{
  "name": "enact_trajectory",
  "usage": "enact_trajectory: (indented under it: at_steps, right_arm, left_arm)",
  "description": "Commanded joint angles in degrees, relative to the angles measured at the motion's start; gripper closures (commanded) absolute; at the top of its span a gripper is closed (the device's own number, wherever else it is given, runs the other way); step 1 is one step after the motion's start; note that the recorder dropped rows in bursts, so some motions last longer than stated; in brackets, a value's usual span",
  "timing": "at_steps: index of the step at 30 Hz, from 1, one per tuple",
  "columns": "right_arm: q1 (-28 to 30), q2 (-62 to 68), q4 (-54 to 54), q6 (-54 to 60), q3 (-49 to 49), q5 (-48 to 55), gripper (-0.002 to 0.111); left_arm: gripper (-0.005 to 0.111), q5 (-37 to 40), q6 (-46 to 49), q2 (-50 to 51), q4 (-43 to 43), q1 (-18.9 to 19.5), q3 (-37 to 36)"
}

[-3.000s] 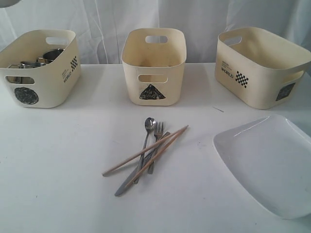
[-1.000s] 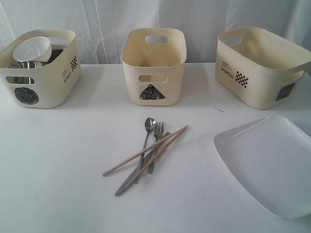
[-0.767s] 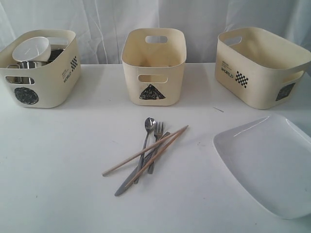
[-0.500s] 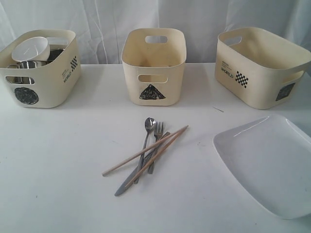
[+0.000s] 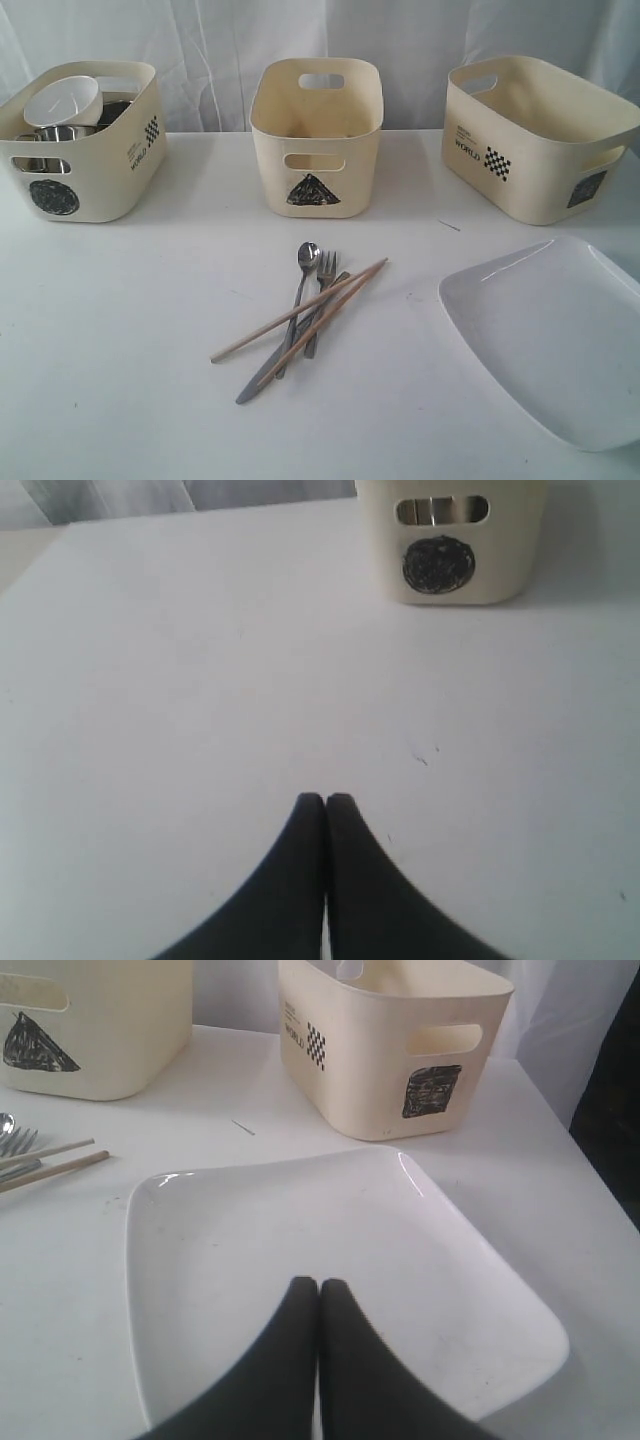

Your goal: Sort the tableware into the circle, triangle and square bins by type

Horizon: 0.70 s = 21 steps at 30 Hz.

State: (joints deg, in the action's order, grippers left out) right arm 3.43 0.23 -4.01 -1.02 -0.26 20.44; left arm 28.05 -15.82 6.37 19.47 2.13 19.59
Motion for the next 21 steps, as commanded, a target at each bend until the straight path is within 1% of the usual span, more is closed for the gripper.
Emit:
enact_trajectory:
  at_steps: [1,4,6,7,8,9,10,14,21]
  right_arm:
    - [-0.06,-0.23,-0.43,-0.24,0.26,-0.83,0.108]
    - [-0.06,-0.23,-0.43,-0.24,0.26,-0.83,0.108]
    - [-0.06,-0.23,-0.43,-0.24,0.26,-0.83,0.108]
    - [-0.06,-0.23,-0.43,-0.24,0.26,-0.83,0.108]
    - [-0.06,-0.23,-0.43,-0.24,0.26,-0.83,0.108]
    - [-0.06,-0.23,-0.43,-0.24,0.26,-0.83,0.108]
    - [-0.06,-0.23,-0.43,-0.24,0.26,-0.83,0.108]
    - [-0.06,-0.23,-0.43,-0.24,0.26,-0.83,0.108]
    - [-0.06,-0.23,-0.43,-0.24,0.26,-0.83,0.108]
  left_arm:
    - [0.107,-9.82,-8.37,-5.86,4.64,1.91,-9.46]
    - [0.107,-13.17,-13.05,-6.37,4.64,2.01,-16.18]
    - [0.107,-15.73,-14.16,-6.37,4.08,2.01,-19.59]
    - [0.107,-17.47,-14.16,-6.37,3.79,2.01,-19.59]
    - [0.107,-14.83,-13.37,-6.37,2.16,1.77,-19.59]
    - [0.107,-14.21,-10.78,-6.37,1.42,1.6,-19.59]
    - [0.107,-14.21,-7.81,-6.37,0.8,1.37,-19.59]
    - [0.107,-13.87,-4.88,-6.37,0.69,1.1,-19.59]
    - [0.107,-13.87,-4.88,-6.37,0.69,1.1,-19.59]
